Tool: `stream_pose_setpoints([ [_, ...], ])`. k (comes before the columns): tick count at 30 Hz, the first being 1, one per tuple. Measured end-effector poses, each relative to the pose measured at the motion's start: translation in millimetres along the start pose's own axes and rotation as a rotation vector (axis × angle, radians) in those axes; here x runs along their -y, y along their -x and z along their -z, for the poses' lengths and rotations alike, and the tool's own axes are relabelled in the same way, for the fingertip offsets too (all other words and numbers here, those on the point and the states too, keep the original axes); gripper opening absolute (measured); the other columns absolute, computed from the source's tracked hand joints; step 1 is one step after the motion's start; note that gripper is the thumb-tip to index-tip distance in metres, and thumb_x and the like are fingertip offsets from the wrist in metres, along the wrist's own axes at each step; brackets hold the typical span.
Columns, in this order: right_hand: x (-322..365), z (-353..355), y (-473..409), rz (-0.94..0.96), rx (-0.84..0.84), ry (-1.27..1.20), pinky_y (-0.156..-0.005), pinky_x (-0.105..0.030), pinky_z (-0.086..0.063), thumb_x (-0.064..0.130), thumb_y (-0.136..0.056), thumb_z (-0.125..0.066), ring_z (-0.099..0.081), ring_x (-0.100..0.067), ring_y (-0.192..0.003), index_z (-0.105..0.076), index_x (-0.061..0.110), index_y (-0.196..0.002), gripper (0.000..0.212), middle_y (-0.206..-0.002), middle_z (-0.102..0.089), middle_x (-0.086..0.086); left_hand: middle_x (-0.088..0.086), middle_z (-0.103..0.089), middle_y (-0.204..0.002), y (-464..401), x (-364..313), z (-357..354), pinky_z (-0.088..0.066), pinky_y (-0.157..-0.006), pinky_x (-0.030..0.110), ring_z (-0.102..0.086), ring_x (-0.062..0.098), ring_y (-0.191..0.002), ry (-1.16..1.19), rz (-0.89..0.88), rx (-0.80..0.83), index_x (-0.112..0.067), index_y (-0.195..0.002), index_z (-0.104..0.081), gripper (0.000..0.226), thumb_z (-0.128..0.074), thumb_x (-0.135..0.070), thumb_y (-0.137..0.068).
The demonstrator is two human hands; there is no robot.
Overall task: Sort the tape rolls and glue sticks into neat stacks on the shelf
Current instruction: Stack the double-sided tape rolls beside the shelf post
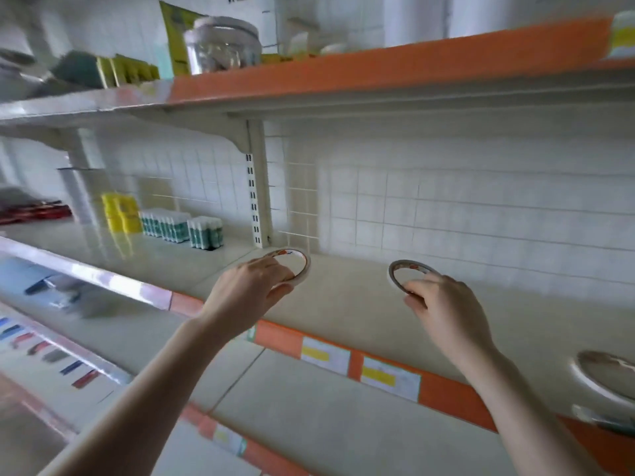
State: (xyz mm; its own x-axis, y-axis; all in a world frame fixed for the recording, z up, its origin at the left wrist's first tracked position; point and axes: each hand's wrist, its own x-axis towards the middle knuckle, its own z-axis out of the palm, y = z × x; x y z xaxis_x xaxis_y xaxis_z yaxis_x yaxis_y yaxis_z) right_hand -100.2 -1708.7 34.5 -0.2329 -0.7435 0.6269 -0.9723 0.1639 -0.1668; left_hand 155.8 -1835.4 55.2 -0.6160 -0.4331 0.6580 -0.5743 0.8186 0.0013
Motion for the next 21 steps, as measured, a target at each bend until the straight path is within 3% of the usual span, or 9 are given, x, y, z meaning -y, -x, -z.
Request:
stream_pose_setpoints([
  [7, 142.2, -63.5, -45.4, 0.088, 0.005, -0.087, -0.062, -0.034, -0.043, 0.008, -0.074, -0.074, -0.062, -0.034, -0.074, -0.071, 0.012, -0.074, 0.005, -0.078, -0.066, -0.008, 0.003, -0.063, -0.087, 55.4, 134.9, 58.9, -0.051, -0.062, 0.038, -0.062, 0.029, -0.083, -0.053, 0.132, 0.011, -0.016, -0.091, -0.068, 0.010, -0.066, -0.023, -0.084],
  [13, 244.5, -112.8, -99.5, 0.205, 0.001, -0.129, -0.058, -0.027, -0.029, 0.006, -0.074, -0.072, -0.058, -0.033, -0.064, -0.068, 0.011, -0.070, 0.008, -0.067, -0.059, -0.007, -0.001, -0.064, -0.077, 87.5, 234.0, 84.1, -0.048, -0.054, 0.033, -0.063, 0.026, -0.071, -0.113, 0.178, -0.034, -0.017, -0.084, -0.069, 0.006, -0.072, -0.018, -0.079],
  [21, 357.0, -211.6, -190.8, 0.330, -0.017, -0.243, -0.059, -0.033, -0.043, 0.012, -0.079, -0.071, -0.061, -0.035, -0.066, -0.072, 0.011, -0.077, 0.003, -0.072, -0.063, -0.009, 0.000, -0.065, -0.075, 114.1, 387.1, 87.5, -0.051, -0.050, 0.035, -0.063, 0.025, -0.067, -0.179, 0.242, -0.042, -0.017, -0.080, -0.069, 0.007, -0.074, -0.019, -0.077],
])
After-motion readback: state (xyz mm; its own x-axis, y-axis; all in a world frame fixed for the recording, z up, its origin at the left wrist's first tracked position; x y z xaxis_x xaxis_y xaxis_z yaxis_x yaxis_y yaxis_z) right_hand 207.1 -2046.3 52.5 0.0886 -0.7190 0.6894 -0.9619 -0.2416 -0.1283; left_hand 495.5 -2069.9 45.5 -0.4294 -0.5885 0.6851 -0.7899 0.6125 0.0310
